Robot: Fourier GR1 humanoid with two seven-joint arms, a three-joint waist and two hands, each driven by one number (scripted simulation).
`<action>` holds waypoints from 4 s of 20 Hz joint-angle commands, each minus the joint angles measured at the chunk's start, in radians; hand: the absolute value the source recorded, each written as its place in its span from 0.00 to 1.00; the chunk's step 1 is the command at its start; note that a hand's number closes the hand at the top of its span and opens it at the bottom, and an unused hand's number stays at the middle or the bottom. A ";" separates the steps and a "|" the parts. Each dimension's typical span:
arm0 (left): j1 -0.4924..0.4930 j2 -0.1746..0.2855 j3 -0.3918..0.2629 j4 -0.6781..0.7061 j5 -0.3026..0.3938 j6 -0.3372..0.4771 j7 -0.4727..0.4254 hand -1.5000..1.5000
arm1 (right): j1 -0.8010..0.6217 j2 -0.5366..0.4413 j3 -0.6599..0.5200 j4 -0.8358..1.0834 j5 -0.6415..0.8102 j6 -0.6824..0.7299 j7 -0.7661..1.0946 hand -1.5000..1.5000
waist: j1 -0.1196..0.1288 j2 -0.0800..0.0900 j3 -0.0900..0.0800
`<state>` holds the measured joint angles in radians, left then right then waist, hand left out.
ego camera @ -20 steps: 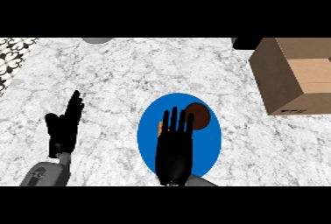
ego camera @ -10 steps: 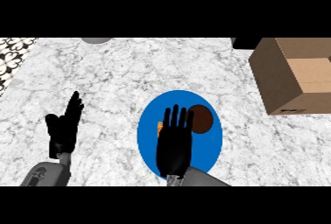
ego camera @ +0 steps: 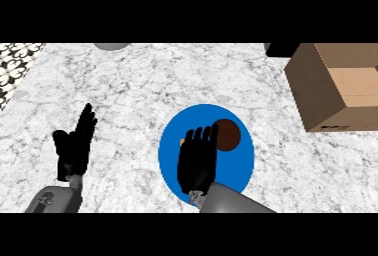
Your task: Pick the croissant from the plate and place it in the cardboard box
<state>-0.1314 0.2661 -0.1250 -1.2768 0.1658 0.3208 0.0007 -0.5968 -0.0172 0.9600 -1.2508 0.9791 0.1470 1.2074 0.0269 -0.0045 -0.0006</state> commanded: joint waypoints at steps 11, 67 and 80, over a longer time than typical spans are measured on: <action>0.089 0.034 0.052 -0.082 -0.004 -0.045 0.003 0.50 | 0.002 -0.085 0.031 -0.046 0.049 -0.030 -0.099 1.00 | -0.024 0.001 0.001; 0.016 -0.053 0.011 -0.046 -0.081 -0.026 0.016 0.50 | -0.007 -1.048 -0.707 0.453 -0.840 -0.165 -1.912 1.00 | 0.040 0.021 0.003; -0.051 -0.030 0.056 -0.007 -0.061 -0.062 0.033 0.50 | -0.252 -0.826 -0.770 0.884 -0.896 0.106 -2.034 0.00 | 0.039 0.030 0.006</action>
<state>-0.1584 0.2168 -0.0880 -1.2905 0.0980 0.2710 0.0248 -0.8125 -0.8886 0.2331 -0.4538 0.1218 0.1905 -0.7422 0.0660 0.0186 -0.0025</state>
